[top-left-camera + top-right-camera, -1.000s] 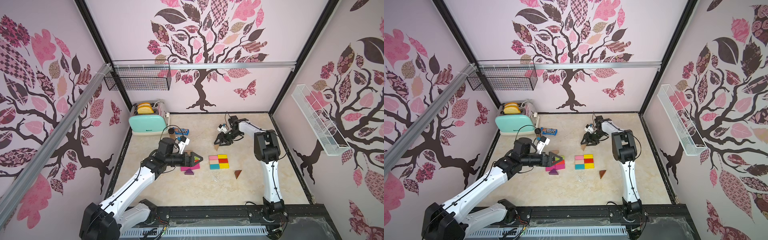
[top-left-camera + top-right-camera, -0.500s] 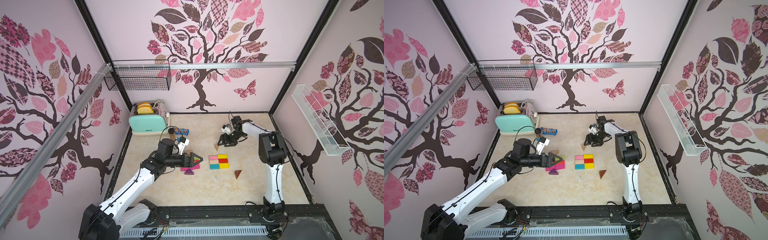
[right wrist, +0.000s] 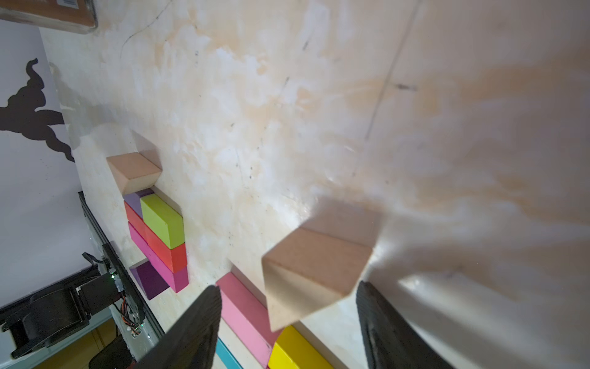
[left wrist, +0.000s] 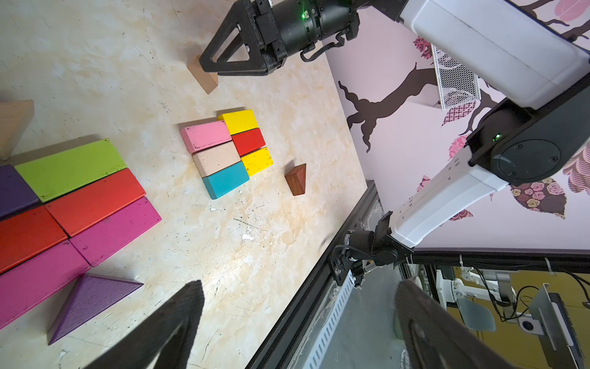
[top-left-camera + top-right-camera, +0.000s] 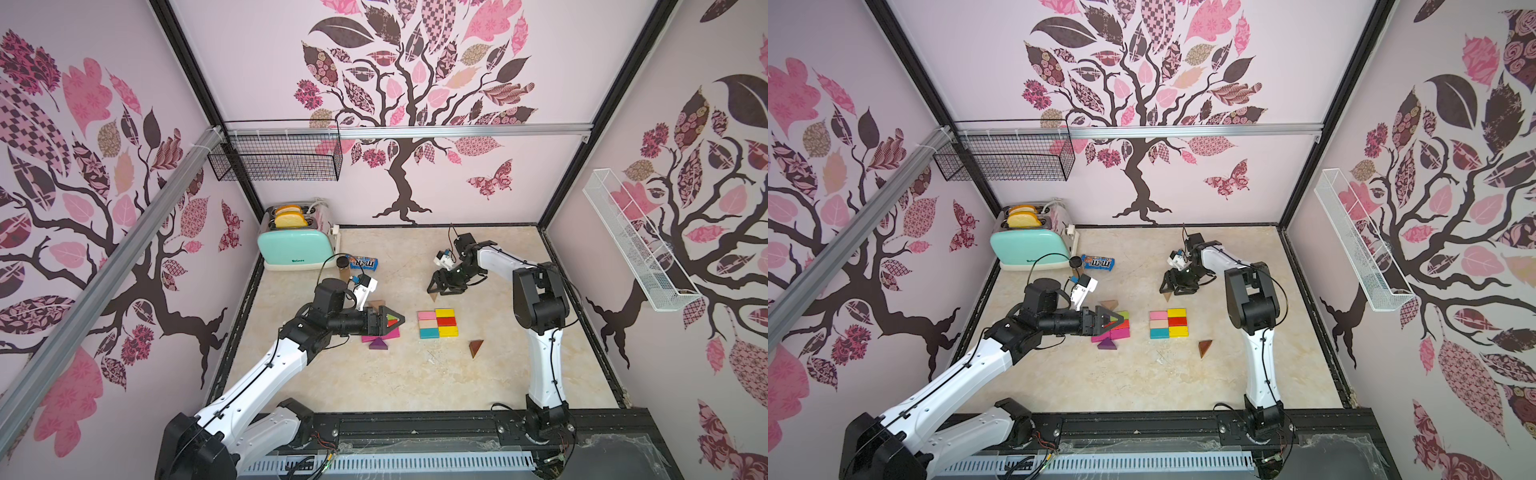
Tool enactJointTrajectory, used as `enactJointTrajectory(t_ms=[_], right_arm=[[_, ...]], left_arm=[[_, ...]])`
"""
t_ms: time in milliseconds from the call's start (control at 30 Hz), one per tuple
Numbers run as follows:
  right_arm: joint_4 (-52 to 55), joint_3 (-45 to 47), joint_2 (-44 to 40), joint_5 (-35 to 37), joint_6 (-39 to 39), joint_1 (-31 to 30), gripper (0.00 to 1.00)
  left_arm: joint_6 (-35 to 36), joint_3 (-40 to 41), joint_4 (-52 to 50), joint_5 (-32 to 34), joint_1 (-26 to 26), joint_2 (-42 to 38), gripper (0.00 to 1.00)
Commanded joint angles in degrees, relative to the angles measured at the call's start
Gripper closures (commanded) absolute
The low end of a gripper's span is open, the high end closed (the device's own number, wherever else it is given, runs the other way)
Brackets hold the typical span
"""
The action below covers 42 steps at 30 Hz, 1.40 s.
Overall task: Assemble a piece of candy with building blocks
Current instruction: Adjust the building block at the center of the board.
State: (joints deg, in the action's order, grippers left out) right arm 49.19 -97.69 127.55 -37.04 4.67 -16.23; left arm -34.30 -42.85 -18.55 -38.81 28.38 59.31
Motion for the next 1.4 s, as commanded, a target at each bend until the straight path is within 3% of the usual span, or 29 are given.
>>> enactJointTrajectory(t_ms=[0,700,800,1000,1367], right_arm=[[-0.6,-3.19,1.6,-1.81,-0.46,-1.79,0.31],[-0.24,-7.26,2.52,0.08,8.56,-7.36,0.32],[-0.45,-7.29,1.07,3.75,8.7,-8.04,0.32],[2.9,-8.35,-2.72,19.47,11.02,-10.1,0.32],[6.42,-11.17,-1.33,21.13,16.23,-13.98,0.41]], left_arm=[[0.82,0.83,0.03,0.54,-0.3,-0.52,0.02],[0.64,1.62,1.23,1.07,-0.26,2.13,0.02],[0.63,1.55,0.99,1.81,-0.32,2.04,0.02],[0.41,1.71,-1.0,5.27,-0.32,0.21,0.02],[-0.48,3.06,-2.05,5.7,-0.26,-1.99,0.03]])
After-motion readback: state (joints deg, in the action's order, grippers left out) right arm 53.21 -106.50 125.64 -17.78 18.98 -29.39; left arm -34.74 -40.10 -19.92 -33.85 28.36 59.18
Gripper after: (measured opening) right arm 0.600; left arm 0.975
